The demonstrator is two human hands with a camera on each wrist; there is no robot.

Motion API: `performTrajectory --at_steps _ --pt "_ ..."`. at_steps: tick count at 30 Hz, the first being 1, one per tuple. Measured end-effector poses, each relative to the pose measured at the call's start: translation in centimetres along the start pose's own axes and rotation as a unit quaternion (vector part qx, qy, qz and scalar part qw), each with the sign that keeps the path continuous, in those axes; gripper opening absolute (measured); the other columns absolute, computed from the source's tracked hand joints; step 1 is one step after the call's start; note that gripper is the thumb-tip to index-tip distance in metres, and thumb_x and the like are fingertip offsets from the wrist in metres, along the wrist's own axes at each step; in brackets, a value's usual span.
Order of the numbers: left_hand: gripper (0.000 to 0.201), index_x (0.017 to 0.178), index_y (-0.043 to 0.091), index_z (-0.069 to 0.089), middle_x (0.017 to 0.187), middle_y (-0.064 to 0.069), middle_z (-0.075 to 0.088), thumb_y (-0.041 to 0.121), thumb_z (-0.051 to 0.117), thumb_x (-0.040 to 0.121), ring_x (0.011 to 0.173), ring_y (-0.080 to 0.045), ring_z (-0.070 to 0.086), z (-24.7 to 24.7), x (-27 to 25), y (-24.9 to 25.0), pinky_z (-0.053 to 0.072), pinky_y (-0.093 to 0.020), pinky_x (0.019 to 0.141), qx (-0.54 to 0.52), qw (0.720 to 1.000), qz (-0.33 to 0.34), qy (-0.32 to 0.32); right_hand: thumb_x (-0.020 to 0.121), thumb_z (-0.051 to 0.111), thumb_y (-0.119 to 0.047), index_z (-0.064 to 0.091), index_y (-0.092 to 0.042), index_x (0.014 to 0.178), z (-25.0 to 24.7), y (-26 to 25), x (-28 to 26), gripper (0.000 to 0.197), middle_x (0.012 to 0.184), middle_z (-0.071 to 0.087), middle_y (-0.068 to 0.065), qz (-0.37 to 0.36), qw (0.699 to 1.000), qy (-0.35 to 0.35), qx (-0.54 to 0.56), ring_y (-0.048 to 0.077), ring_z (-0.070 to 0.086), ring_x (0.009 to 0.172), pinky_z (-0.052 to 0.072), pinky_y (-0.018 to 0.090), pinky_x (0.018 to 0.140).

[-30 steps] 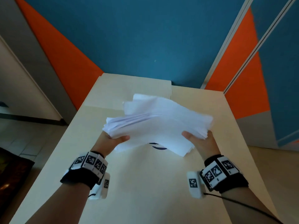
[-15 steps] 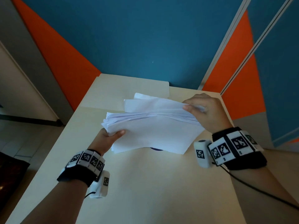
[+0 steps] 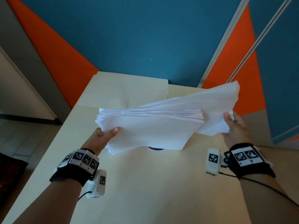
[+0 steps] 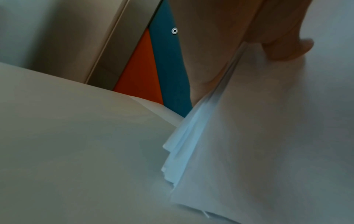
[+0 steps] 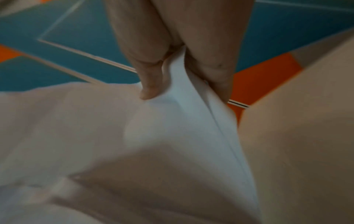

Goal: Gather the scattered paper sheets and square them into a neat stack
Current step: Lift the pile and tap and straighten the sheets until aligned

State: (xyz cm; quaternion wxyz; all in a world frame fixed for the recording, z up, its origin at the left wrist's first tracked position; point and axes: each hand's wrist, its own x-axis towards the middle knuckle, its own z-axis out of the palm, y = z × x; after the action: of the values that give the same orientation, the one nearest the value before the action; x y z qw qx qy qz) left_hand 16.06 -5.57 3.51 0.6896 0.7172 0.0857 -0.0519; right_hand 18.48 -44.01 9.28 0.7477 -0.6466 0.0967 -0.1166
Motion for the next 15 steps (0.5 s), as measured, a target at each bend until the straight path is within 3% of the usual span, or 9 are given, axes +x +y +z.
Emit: performTrajectory --at_steps 2,4,6,8,10,11,13,15 --pt "0.005 0.082 0.024 0.068 0.066 0.02 0.072 0.029 0.067 0.081 0.065 0.01 0.066 -0.1 -0.1 0.4 0.049 -0.009 0.063 -0.013 1.0 -0.007 -0.01 0.077 0.065 -0.029 0.071 -0.025 0.094 -0.2 2.6 -0.1 0.019 0.093 0.075 -0.009 0.052 0.996 -0.009 0.071 0.013 0.068 0.09 0.058 0.026 0.072" --pt "0.035 0.074 0.026 0.076 0.072 0.017 0.074 0.051 0.078 0.051 0.07 0.007 0.068 -0.1 0.0 0.6 0.05 -0.009 0.064 -0.027 0.999 0.001 -0.029 0.094 0.045 -0.01 0.064 -0.023 0.1 0.4 4.8 -0.7 0.024 0.091 0.075 -0.007 0.098 0.989 -0.029 0.104 0.014 0.069 0.087 0.057 0.029 0.071" --pt "0.055 0.075 0.03 0.077 0.076 0.016 0.075 0.064 0.081 0.032 0.074 0.005 0.069 0.1 0.2 0.7 0.051 -0.007 0.063 -0.033 0.999 0.011 -0.036 0.094 0.039 -0.003 0.062 -0.019 0.1 1.4 6.6 -1.3 0.029 0.085 0.076 -0.007 0.137 0.984 -0.065 0.097 0.011 0.071 0.079 0.058 0.031 0.069" --pt "0.052 0.084 0.025 0.072 0.077 0.017 0.075 0.049 0.086 0.039 0.074 0.005 0.069 0.3 0.6 0.6 0.051 -0.008 0.063 -0.037 0.999 0.017 -0.036 0.089 0.046 0.003 0.068 -0.018 0.086 2.1 7.7 -2.0 0.029 0.073 0.074 -0.009 0.157 0.983 -0.092 0.023 0.008 0.069 0.068 0.054 0.035 0.068" --pt "0.036 0.092 0.023 0.065 0.076 0.018 0.074 0.019 0.082 0.061 0.074 0.006 0.068 0.7 1.0 0.7 0.051 -0.013 0.066 -0.035 0.999 0.027 -0.019 0.084 0.044 0.015 0.065 -0.002 0.072 2.1 8.5 -2.2 0.029 0.061 0.069 -0.007 0.161 0.979 -0.105 -0.062 0.009 0.065 0.06 0.046 0.035 0.07" --pt "0.031 0.092 0.023 0.064 0.076 0.018 0.074 0.012 0.076 0.065 0.073 0.005 0.068 0.8 1.2 0.6 0.05 -0.017 0.068 -0.033 0.999 0.03 -0.002 0.083 0.043 0.015 0.064 0.002 0.076 2.1 8.7 -2.0 0.025 0.062 0.069 -0.007 0.153 0.979 -0.105 -0.083 0.008 0.065 0.061 0.044 0.032 0.071" --pt "0.026 0.089 0.024 0.065 0.073 0.019 0.074 0.007 0.073 0.071 0.071 0.006 0.068 1.1 1.3 0.5 0.05 -0.018 0.068 -0.035 0.999 0.027 0.026 0.09 0.048 -0.002 0.066 -0.015 0.095 1.9 7.5 -1.6 0.023 0.083 0.073 -0.02 0.138 0.98 -0.097 -0.107 -0.003 0.064 0.079 0.045 0.03 0.081" --pt "0.025 0.087 0.025 0.064 0.07 0.02 0.073 0.002 0.069 0.078 0.068 0.008 0.067 1.1 1.4 0.3 0.05 -0.014 0.066 -0.035 0.998 0.027 0.036 0.092 0.052 -0.029 0.048 -0.036 0.128 1.3 5.7 -0.5 0.036 0.113 0.061 -0.034 0.129 0.976 -0.149 -0.094 -0.012 0.05 0.111 0.038 0.038 0.103"
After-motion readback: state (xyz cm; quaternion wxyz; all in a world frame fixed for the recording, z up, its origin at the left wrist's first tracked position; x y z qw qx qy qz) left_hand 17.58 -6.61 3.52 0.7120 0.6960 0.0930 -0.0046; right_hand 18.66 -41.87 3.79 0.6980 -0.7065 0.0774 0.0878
